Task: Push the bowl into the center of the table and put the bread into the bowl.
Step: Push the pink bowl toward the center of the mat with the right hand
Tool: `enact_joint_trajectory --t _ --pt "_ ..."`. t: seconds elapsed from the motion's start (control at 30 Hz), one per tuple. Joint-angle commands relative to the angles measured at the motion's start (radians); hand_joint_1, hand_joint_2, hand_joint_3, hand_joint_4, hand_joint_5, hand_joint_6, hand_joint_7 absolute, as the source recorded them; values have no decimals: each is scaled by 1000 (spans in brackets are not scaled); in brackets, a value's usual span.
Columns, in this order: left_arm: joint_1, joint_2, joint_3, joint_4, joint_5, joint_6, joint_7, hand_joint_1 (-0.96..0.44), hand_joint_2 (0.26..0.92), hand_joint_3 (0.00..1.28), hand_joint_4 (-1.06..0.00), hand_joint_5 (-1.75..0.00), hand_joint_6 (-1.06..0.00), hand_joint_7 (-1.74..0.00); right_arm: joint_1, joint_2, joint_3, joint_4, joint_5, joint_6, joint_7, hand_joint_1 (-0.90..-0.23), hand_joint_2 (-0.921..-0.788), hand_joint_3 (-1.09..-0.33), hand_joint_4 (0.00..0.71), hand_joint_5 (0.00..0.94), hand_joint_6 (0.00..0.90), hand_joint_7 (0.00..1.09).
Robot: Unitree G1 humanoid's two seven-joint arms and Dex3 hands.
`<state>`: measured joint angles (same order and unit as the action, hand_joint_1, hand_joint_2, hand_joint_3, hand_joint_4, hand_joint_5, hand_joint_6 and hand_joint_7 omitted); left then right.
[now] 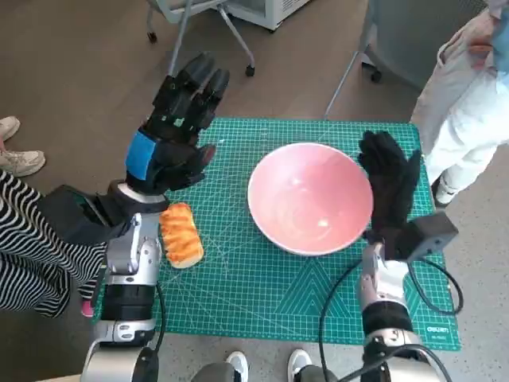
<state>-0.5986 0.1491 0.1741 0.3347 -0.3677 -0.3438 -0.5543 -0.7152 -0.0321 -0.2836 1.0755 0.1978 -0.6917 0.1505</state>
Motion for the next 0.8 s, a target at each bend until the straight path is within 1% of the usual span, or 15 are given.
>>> enact_joint_trajectory --t 0.03,0.2,0.37,0.47,0.6,0.8 --pt "17 7 4 -27 1 -1 12 -575 921 389 -116 -25 1 -446 -23 9 4 49 1 39 11 -620 -921 -853 148 5 88 493" --pt "24 8 1 -34 8 -4 23 -576 921 387 -115 -23 1 -447 -51 7 2 76 6 60 21 -650 -921 -821 158 8 89 492" --pt "28 7 -1 -34 9 -8 28 -576 921 386 -114 -21 1 -446 -64 -1 -1 90 6 75 32 -652 -921 -814 160 7 91 491" --pt "28 6 -2 -30 9 -11 28 -577 921 385 -114 -20 1 -446 -64 -8 -4 91 9 79 40 -648 -921 -816 158 6 90 489" --pt "26 1 -2 -18 5 -12 26 -578 921 385 -114 -19 1 -445 -51 -27 -11 69 15 80 56 -647 -921 -817 158 5 88 486" --pt "25 -10 -9 -21 5 -9 29 -578 921 386 -112 -16 1 -444 -32 -55 -17 15 16 82 64 -645 -921 -815 155 3 89 486"
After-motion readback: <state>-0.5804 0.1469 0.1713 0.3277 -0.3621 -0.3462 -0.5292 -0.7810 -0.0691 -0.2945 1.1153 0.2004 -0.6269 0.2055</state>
